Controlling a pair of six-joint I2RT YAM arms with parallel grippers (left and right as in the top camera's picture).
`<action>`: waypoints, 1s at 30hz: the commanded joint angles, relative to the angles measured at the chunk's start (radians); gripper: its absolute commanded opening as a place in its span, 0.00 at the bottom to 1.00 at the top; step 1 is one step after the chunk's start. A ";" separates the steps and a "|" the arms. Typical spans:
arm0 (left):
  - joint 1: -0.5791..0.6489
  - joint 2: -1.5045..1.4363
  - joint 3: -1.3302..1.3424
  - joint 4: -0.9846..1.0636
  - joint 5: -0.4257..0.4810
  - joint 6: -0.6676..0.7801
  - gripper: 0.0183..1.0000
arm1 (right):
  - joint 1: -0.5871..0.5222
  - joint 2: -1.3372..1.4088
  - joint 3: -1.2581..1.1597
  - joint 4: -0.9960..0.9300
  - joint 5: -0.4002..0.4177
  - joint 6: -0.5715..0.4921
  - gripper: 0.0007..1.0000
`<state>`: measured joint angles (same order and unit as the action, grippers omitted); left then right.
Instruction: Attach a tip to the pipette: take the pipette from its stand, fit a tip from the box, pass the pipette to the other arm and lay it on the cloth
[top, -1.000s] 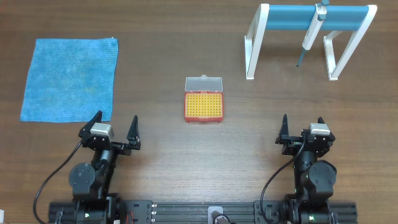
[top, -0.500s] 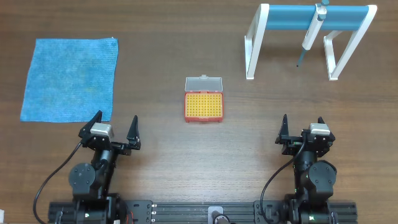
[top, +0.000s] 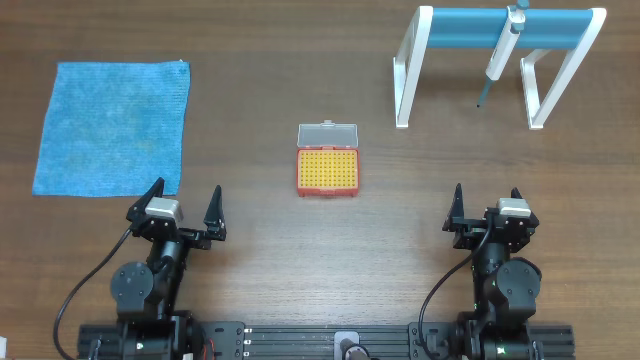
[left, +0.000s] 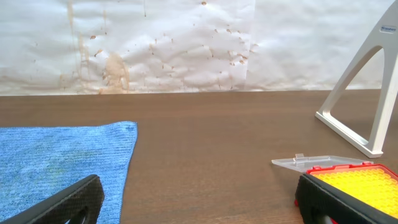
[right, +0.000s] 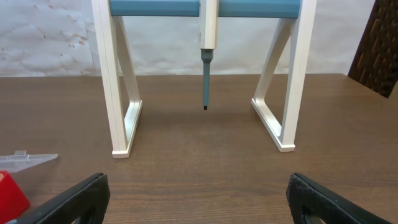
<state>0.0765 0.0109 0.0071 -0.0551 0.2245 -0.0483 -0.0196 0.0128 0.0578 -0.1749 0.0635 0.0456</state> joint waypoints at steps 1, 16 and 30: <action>-0.005 -0.007 -0.002 -0.008 -0.011 0.016 1.00 | -0.004 -0.011 -0.009 0.007 -0.012 -0.014 0.92; -0.005 -0.007 -0.002 -0.008 -0.011 0.016 1.00 | -0.004 -0.011 -0.009 0.007 -0.032 -0.013 0.92; -0.005 -0.007 -0.002 -0.008 -0.011 0.016 1.00 | -0.004 -0.007 -0.009 0.006 -0.072 0.092 0.92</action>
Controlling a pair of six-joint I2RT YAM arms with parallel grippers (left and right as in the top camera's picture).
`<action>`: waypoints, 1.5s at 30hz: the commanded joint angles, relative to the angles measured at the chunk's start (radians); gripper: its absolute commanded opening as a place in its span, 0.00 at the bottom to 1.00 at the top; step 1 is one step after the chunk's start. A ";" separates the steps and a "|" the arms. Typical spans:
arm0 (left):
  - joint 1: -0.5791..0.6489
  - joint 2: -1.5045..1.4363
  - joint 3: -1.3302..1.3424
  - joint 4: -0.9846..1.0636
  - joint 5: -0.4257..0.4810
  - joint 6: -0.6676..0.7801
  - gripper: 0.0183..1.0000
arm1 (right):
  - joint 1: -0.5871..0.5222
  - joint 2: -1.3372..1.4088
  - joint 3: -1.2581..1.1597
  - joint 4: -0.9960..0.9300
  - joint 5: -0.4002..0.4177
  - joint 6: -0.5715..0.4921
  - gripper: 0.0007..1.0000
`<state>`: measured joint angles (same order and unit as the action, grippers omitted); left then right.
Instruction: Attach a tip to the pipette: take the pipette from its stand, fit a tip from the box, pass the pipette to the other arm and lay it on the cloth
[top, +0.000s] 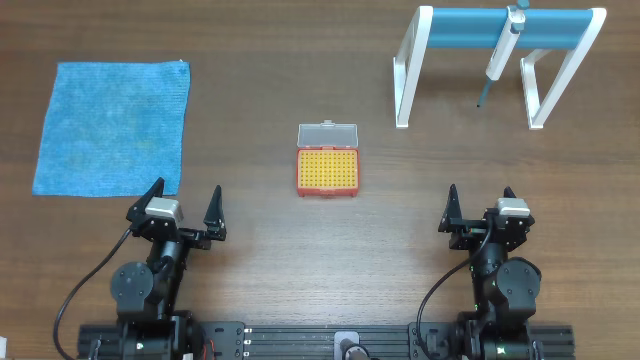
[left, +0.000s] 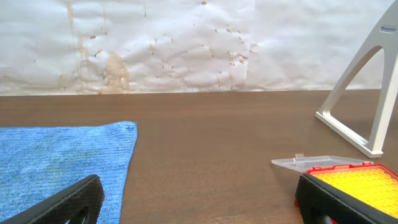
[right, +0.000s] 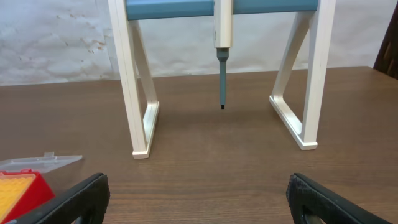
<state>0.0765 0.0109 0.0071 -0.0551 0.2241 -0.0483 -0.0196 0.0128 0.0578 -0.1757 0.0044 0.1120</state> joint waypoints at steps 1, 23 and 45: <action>-0.005 -0.007 -0.002 -0.008 -0.011 0.016 1.00 | -0.004 -0.002 -0.009 0.018 -0.013 0.026 0.92; -0.005 -0.007 -0.002 -0.008 -0.011 0.016 1.00 | -0.005 1.411 0.323 1.204 0.179 -0.142 0.92; -0.005 -0.007 -0.002 -0.008 -0.011 0.016 1.00 | -0.076 1.756 0.616 1.209 0.109 -0.190 0.90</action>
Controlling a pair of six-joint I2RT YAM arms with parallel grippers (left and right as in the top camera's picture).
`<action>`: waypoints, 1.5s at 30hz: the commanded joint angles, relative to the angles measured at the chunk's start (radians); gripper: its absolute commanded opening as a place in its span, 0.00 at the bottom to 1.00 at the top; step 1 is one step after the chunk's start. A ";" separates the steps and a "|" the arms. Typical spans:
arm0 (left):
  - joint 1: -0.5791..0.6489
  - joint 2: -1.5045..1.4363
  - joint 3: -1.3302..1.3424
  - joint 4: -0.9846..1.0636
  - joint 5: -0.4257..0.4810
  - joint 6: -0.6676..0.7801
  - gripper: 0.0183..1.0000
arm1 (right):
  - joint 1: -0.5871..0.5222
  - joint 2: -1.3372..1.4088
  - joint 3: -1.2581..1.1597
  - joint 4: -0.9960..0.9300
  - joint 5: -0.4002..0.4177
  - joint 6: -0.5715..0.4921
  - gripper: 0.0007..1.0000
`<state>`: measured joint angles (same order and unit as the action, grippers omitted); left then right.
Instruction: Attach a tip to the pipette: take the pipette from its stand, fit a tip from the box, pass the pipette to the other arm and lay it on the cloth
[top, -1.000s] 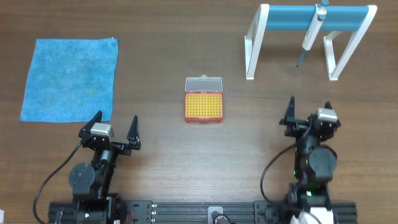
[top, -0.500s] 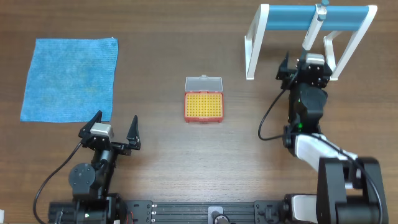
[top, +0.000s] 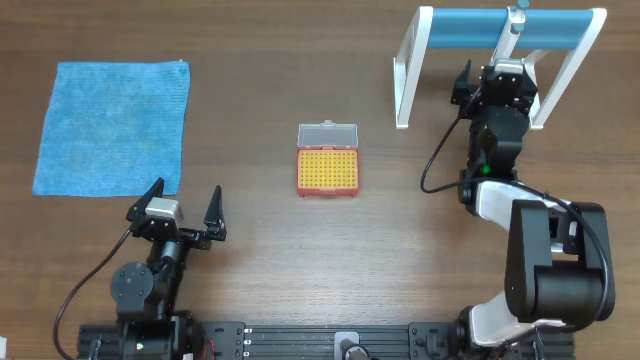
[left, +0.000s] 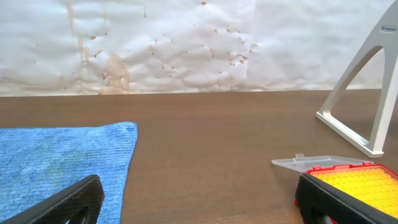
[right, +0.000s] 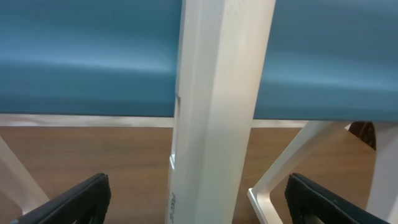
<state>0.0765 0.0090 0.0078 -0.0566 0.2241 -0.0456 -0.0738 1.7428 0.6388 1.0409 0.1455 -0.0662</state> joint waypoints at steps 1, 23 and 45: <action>-0.005 -0.005 -0.002 -0.007 -0.011 0.014 1.00 | -0.027 0.029 0.042 -0.014 -0.063 -0.027 0.90; -0.005 -0.005 -0.002 -0.007 -0.011 0.013 1.00 | -0.057 0.036 0.072 -0.067 -0.146 -0.051 0.38; -0.005 -0.005 -0.002 -0.007 -0.011 0.014 1.00 | -0.051 0.007 0.065 0.050 -0.147 -0.032 0.08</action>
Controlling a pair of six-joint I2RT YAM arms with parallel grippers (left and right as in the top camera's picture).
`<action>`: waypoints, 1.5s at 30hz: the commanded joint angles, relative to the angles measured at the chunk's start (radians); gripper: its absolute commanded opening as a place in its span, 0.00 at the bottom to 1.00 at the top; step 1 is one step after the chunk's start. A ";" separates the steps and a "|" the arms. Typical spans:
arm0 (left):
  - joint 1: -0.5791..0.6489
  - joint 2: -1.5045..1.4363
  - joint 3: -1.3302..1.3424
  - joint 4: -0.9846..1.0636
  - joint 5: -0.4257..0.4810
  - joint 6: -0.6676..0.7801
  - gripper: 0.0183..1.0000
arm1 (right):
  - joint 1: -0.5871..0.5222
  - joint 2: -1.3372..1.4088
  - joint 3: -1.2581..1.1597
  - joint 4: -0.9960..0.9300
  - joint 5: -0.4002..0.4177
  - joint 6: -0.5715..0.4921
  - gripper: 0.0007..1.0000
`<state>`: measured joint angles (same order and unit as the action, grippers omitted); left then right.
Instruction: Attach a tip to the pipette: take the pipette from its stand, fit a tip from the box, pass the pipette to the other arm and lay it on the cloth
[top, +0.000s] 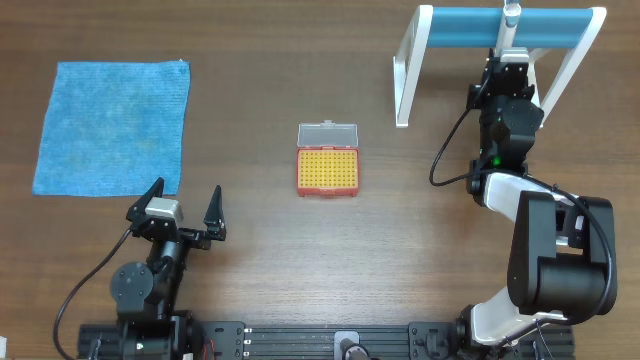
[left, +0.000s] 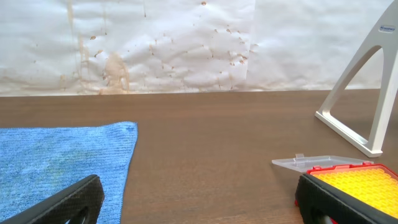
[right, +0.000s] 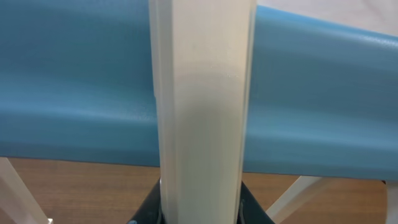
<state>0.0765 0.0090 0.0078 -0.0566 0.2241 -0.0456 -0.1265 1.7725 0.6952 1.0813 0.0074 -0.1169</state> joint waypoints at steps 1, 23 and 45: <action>-0.005 -0.005 -0.002 -0.007 -0.011 0.014 1.00 | 0.004 -0.024 0.004 0.010 -0.009 0.019 0.08; -0.005 -0.005 -0.002 -0.007 -0.011 0.014 1.00 | 0.236 -0.346 -0.277 0.201 -0.336 0.128 0.08; -0.005 -0.005 -0.002 -0.007 -0.011 0.014 1.00 | 0.742 -0.070 -0.312 0.383 -0.172 0.189 0.08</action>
<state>0.0765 0.0090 0.0078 -0.0566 0.2241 -0.0456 0.6121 1.6707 0.3599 1.4528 -0.2287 0.0010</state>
